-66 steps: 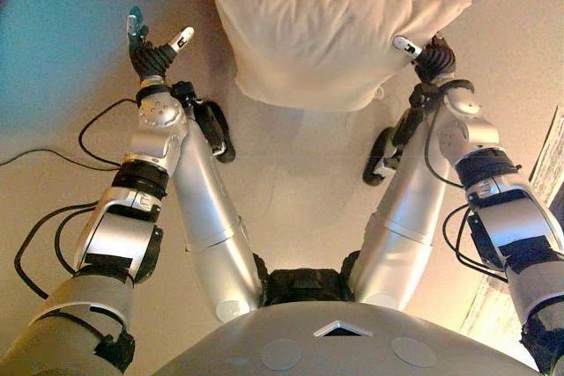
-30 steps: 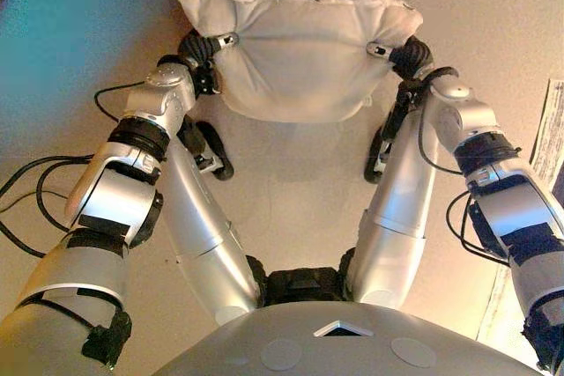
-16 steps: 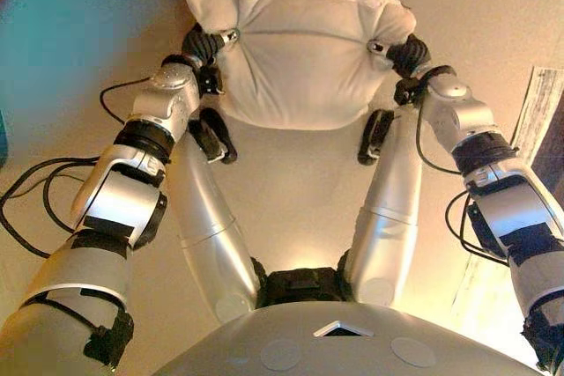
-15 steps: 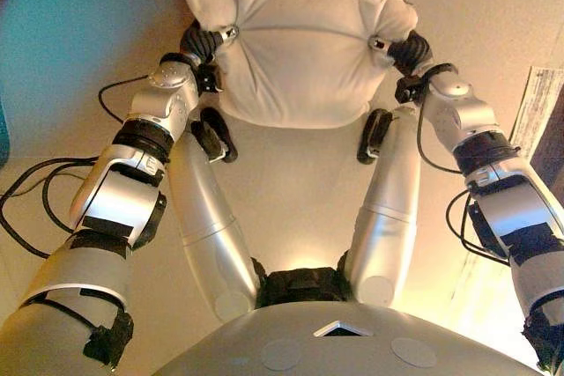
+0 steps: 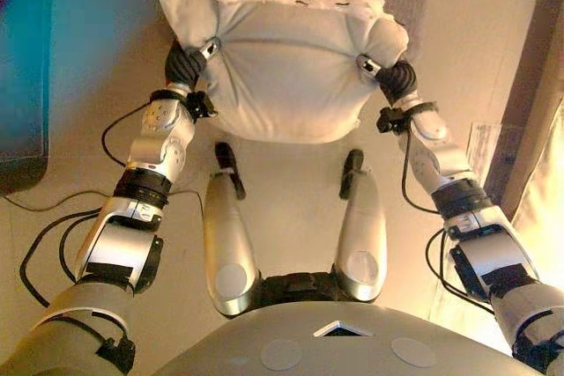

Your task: Pick up the cushion and take it to the sofa

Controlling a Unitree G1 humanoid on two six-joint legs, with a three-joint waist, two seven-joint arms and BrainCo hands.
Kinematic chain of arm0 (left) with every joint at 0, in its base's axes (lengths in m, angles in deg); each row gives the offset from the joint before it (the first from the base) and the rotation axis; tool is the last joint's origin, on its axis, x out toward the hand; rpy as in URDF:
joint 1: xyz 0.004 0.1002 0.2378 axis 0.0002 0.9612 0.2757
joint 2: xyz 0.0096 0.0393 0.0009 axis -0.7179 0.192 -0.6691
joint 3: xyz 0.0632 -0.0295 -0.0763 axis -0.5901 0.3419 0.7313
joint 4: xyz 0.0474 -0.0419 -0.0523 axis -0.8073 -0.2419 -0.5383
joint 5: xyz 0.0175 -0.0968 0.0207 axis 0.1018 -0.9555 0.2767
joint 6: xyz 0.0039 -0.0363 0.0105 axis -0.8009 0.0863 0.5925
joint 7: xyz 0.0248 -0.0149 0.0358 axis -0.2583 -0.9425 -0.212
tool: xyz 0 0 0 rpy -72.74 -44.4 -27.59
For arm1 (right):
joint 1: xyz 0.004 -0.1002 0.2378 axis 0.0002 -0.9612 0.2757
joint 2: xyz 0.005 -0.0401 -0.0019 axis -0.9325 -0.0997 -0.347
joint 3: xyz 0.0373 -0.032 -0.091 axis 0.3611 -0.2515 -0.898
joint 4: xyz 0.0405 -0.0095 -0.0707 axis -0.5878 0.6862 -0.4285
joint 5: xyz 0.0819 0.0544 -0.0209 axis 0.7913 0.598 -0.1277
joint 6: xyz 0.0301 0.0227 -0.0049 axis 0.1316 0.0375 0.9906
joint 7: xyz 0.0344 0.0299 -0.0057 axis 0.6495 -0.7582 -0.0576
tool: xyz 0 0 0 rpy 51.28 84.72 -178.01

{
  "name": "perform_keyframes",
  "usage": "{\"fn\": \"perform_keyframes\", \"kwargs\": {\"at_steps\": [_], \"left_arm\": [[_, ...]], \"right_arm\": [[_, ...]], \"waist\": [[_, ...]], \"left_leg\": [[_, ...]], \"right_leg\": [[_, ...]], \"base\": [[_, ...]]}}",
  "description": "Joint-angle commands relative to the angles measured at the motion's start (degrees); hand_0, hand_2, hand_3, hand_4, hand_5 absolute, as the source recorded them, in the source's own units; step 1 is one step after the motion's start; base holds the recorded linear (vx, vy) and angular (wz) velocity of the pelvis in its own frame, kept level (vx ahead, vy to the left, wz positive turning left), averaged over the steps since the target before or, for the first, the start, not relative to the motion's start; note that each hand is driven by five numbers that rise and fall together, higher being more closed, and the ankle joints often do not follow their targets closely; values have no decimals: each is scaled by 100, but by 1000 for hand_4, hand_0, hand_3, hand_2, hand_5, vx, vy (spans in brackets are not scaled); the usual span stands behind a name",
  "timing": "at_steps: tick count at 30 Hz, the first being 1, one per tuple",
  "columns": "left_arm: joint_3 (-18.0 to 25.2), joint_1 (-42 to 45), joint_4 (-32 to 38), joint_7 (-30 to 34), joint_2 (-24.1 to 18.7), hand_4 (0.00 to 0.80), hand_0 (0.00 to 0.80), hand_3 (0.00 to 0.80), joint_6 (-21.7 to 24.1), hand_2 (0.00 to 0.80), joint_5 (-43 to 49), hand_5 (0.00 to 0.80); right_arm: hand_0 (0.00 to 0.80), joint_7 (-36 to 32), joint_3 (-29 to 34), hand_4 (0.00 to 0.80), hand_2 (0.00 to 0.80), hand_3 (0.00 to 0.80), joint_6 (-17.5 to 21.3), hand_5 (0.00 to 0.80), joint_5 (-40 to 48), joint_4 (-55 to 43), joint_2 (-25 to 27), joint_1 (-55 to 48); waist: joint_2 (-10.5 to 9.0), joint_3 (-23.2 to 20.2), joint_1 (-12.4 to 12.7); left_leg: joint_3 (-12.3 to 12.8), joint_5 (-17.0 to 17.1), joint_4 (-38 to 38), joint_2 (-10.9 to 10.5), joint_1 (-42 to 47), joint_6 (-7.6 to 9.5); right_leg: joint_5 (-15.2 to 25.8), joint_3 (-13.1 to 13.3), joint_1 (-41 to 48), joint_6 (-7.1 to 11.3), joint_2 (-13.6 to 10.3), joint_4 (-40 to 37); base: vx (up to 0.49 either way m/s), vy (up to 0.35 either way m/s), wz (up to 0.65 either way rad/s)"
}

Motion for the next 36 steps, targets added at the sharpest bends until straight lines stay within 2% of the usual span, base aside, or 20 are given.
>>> {"fn": "perform_keyframes", "kwargs": {"at_steps": [1, 3, 4, 5, 7, 9, 12, 16, 18, 22, 24, 26, 29, 32, 33, 36], "left_arm": [[-133, 123, 618, -76, 438, 800, 800, 800, 534, 800, 201, 800], [31, 512, 782, -86, 455, 800, 800, 800, 516, 800, 123, 800], [153, 728, 865, -57, 474, 800, 800, 800, 459, 800, 92, 800], [237, 899, 919, -60, 503, 800, 800, 800, 396, 800, 122, 800], [330, 1099, 921, -9, 530, 800, 800, 800, 234, 800, 176, 800], [374, 1219, 824, 106, 547, 800, 800, 800, 123, 800, 201, 800], [389, 1219, 632, 174, 445, 800, 800, 800, 62, 800, 144, 800], [294, 1081, 418, 198, 345, 800, 800, 800, 58, 800, 36, 800], [228, 921, 257, 262, 320, 800, 800, 800, 22, 800, -8, 800], [-23, 601, 30, 351, 240, 800, 800, 800, -71, 800, -37, 800], [-89, 523, -131, 471, 189, 800, 800, 800, -44, 800, -110, 800], [-130, 562, -166, 519, 217, 800, 800, 800, -7, 800, -113, 800], [-131, 640, -51, 505, 285, 800, 800, 800, -57, 800, -23, 800], [-134, 687, -1, 476, 403, 800, 800, 800, -83, 800, 3, 800], [-149, 689, 7, 474, 440, 800, 800, 800, -110, 800, 7, 800], [-89, 775, -16, 530, 535, 800, 800, 800, -132, 800, 145, 800]], "right_arm": [[800, -170, -66, 800, 800, 800, 206, 800, 16, -702, -364, -19], [800, -311, -165, 800, 800, 800, -21, 800, 52, -752, -378, -114], [800, -364, -190, 800, 800, 800, -136, 800, 87, -727, -403, -156], [800, -367, -203, 800, 800, 800, -216, 800, 154, -715, -444, -215], [800, -284, -213, 800, 800, 800, -382, 800, 357, -715, -550, -413], [800, -287, -196, 800, 800, 800, -386, 800, 413, -627, -651, -683], [800, -265, -240, 800, 800, 800, -428, 800, 425, -531, -684, -749], [800, -204, -288, 800, 800, 800, -419, 800, 650, -386, -682, -722], [800, -179, -282, 800, 800, 800, -361, 800, 709, -180, -648, -621], [800, -36, -314, 800, 800, 800, -195, 800, 938, 168, -676, -391], [800, 3, -389, 800, 800, 800, -131, 800, 1180, 278, -688, -267], [800, -1, -409, 800, 800, 800, -98, 800, 1263, 293, -697, -280], [800, -59, -331, 800, 800, 800, -131, 800, 1249, 187, -627, -395], [800, -99, -263, 800, 800, 800, -209, 800, 1372, 66, -475, -467], [800, -130, -226, 800, 800, 800, -238, 800, 1399, 26, -424, -480], [800, -318, -128, 800, 800, 800, -297, 800, 1448, 44, -343, -474]], "waist": [[55, -1109, 167], [50, -1356, 268], [64, -1489, 333], [78, -1606, 368], [101, -1859, 384], [115, -2083, 381], [118, -2196, 344], [129, -2275, 338], [139, -2292, 322], [159, -2233, 306], [234, -2143, 273], [198, -2118, 226], [26, -2136, 44], [-26, -2128, -194], [-50, -2134, -305], [-43, -2196, -404]], "left_leg": [[-362, 25, -769, -214, 847, 207], [-809, -4, -1064, -439, 1270, 278], [-909, -41, -1180, -504, 1477, 307], [-863, -77, -1252, -511, 1662, 317], [-581, -127, -1422, -470, 2077, 304], [-347, -179, -1517, -478, 2403, 300], [-227, -259, -1596, -557, 2721, 350], [-201, -306, -1711, -725, 2948, 426], [-202, -346, -1720, -834, 3020, 480], [-267, -489, -1525, -1005, 3017, 639], [-280, -562, -1441, -1031, 3136, 701], [-336, -634, -1443, -1167, 3295, 744], [-478, -877, -1442, -1462, 3575, 802], [-726, -1233, -1389, -1635, 3933, 917], [-867, -1360, -1376, -1716, 4113, 981], [-1099, -1516, -1336, -1780, 4393, 1096]], "right_leg": [[1053, 161, 375, -225, 160, -1375], [1115, 410, 738, -205, 299, -1685], [1106, 436, 927, -186, 339, -1798], [1085, 434, 1112, -179, 364, -1886], [1059, 306, 1540, -158, 344, -2099], [1100, 169, 1898, -148, 228, -2231], [1165, 171, 2095, -161, 117, -2180], [1265, 176, 2228, -197, 20, -2100], [1427, 259, 2184, -228, -51, -1884], [1866, 555, 1902, -318, -122, -838], [1931, 722, 1662, -414, 61, -268], [1913, 704, 1608, -434, 263, -382], [1735, 610, 1502, -401, 666, -1436], [1842, 556, 1287, -333, 1130, -2311], [1961, 531, 1094, -337, 1309, -2512], [1969, 411, 1003, -456, 1519, -2450]], "base": [[209, 117, -32], [300, 156, -55], [354, 158, -89], [348, 120, -101], [329, 78, -56], [297, 59, 5], [174, 78, -3], [62, 75, -12], [27, 87, -5], [30, 68, 14], [134, 105, 19], [229, 64, 8], [378, 31, 3], [481, 77, 74], [458, 84, 91], [410, 43, 33]]}}
